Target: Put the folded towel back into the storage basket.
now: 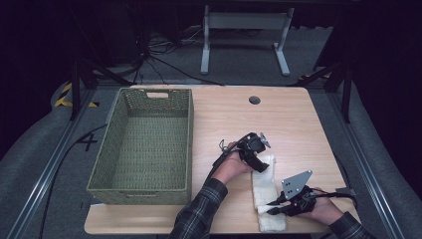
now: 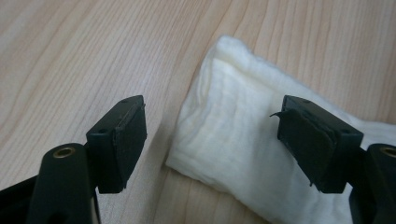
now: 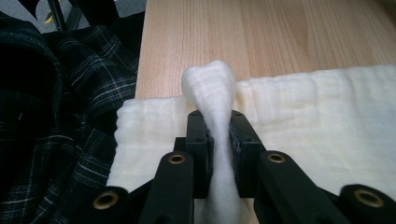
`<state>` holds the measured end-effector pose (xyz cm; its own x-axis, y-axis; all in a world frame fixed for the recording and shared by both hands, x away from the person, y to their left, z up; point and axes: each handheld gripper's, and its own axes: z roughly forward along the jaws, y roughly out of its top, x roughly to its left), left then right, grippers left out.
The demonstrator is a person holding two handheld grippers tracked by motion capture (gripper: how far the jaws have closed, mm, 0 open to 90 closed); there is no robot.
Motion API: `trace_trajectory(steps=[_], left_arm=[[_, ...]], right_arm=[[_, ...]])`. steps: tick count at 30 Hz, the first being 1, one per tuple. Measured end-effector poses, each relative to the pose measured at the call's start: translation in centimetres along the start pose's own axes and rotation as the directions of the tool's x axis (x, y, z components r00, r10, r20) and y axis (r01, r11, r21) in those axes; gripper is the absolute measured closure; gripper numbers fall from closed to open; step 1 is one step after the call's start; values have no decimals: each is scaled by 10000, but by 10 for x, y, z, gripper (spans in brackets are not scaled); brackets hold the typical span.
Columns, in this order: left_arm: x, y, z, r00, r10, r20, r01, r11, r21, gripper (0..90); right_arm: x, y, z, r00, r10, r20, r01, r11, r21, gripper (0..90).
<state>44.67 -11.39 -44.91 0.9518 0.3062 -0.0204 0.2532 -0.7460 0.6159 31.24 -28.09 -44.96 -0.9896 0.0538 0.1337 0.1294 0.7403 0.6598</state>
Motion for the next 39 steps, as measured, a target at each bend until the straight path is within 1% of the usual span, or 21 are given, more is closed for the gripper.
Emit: trace_trajectory(steps=[3, 4, 5, 7, 9, 11, 15, 17, 18, 22, 23, 26, 28, 29, 31, 34, 35, 36, 37, 38, 39], left_arm=[[0, -1, 3, 10000, -66, 21, 66, 9999, 88, 265], [0, -1, 4, 9998, -77, 208, 75, 9999, 141, 287], [0, -1, 4, 9998, -77, 208, 75, 9999, 141, 290], [0, -1, 4, 9996, 9, 272, -11, 10000, 89, 338], [-1, -1, 2, 9987, 249, 435, -255, 9996, 134, 385], [-3, 0, 1, 9980, 354, 532, -365, 9991, 198, 459], [-8, 1, 0, 9944, 538, 907, -558, 9983, 194, 668], [-10, 0, 0, 9940, 614, 903, -626, 9980, 110, 738], [-11, 0, 0, 9944, 538, 911, -552, 9984, 127, 760], [-11, 0, -2, 9953, 433, 865, -440, 9990, 67, 790], [-10, 0, -3, 9953, 410, 876, -412, 9991, 6, 800], [-9, 0, -10, 9949, 156, 994, -126, 9994, -312, 802], [-9, 2, -20, 9967, 46, 808, -15, 9992, -392, 803], [-9, 2, -20, 9967, 46, 808, -15, 9992, -392, 803], [-9, 3, -26, 9972, 15, 748, 24, 9987, -512, 802], [-11, 5, -38, 9973, 94, 732, -52, 9983, -584, 802], [-11, 5, -38, 9973, 94, 732, -52, 9983, -584, 802], [-13, 7, -46, 9981, 72, 619, -36, 9983, -579, 803], [-13, 8, -51, 9983, 86, 577, -53, 9983, -587, 803], [-13, 8, -51, 9983, 86, 577, -53, 9983, -587, 803], [-14, 10, -60, 9986, 150, 499, -114, 9973, -725, 803]], right_arm=[[0, 0, 1, 10000, 6, 22, -6, 10000, 16, 811], [-1, 0, 1, 10000, 11, 15, -11, 10000, 19, 811], [-1, 0, 1, 10000, 11, 15, -11, 10000, 19, 811], [-1, 0, 1, 10000, 19, 19, -20, 10000, 34, 810], [-1, 0, 1, 10000, 54, 31, -54, 10000, 28, 811], [-1, 0, 1, 9999, 103, 40, -103, 9999, 28, 811], [-2, 0, 2, 9997, 241, -3, -241, 9997, -4, 811], [-3, 0, 3, 9993, 363, -14, -363, 9993, 12, 811], [-3, 0, 3, 9992, 405, -27, -405, 9992, 11, 811], [-5, 1, 2, 9987, 508, -3, -508, 9986, -142, 812], [-7, 2, 0, 9980, 626, 14, -625, 9977, -255, 812], [-9, 4, -2, 9975, 705, 32, -703, 9968, -393, 812], [-12, 7, -7, 9965, 832, 46, -827, 9943, -666, 812], [-12, 7, -7, 9965, 832, 46, -827, 9943, -666, 812], [-14, 11, -10, 9962, 822, 284, -802, 9945, -668, 812], [-14, 19, -15, 9963, 769, 386, -737, 9943, -776, 812], [-14, 19, -15, 9963, 769, 386, -737, 9943, -776, 812], [-16, 23, -18, 9959, 707, 561, -665, 9951, -734, 812], [-17, 25, -20, 9958, 715, 574, -671, 9949, -754, 812], [-17, 25, -20, 9958, 715, 574, -671, 9949, -754, 812], [-18, 27, -22, 9956, 706, 613, -655, 9946, -810, 812]])
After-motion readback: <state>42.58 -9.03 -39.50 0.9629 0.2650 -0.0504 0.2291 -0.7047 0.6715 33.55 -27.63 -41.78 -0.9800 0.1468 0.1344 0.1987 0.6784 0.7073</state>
